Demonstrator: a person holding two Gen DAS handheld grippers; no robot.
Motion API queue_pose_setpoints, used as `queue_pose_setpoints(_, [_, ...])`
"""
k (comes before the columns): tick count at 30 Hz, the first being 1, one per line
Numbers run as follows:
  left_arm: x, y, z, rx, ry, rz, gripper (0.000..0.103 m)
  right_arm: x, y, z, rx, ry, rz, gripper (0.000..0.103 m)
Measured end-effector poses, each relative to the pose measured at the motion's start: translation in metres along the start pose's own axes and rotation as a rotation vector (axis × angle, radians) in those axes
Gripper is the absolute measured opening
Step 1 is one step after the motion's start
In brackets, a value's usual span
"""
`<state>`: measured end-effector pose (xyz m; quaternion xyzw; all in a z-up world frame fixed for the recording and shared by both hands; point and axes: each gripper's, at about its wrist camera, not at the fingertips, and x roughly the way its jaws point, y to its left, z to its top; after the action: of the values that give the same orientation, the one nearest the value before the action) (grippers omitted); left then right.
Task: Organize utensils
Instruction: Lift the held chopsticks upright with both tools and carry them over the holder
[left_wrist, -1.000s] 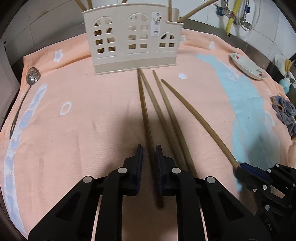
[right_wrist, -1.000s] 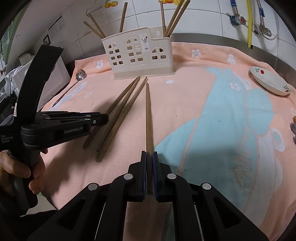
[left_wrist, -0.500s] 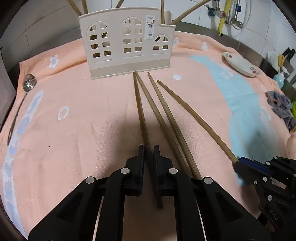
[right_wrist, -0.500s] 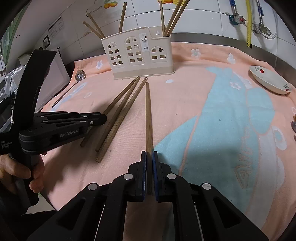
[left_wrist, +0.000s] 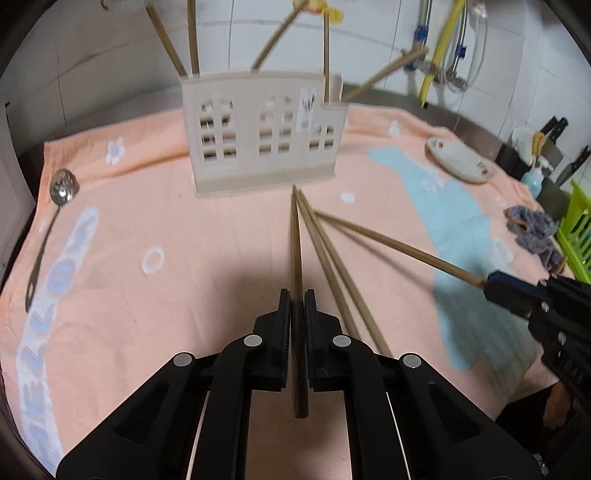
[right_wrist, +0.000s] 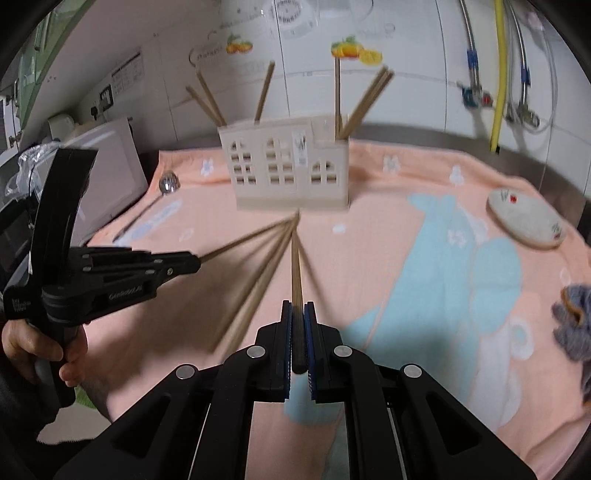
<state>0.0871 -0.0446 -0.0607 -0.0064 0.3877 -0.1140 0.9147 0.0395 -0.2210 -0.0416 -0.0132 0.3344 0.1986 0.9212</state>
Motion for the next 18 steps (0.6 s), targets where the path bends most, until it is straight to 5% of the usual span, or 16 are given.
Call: queue_pose_setpoints(18, [-0.049,0.019,0.070,0.031,-0.160,-0.053,0.005,-0.025,-0.007,0.122,-0.070,-0.140,0.024,0.006])
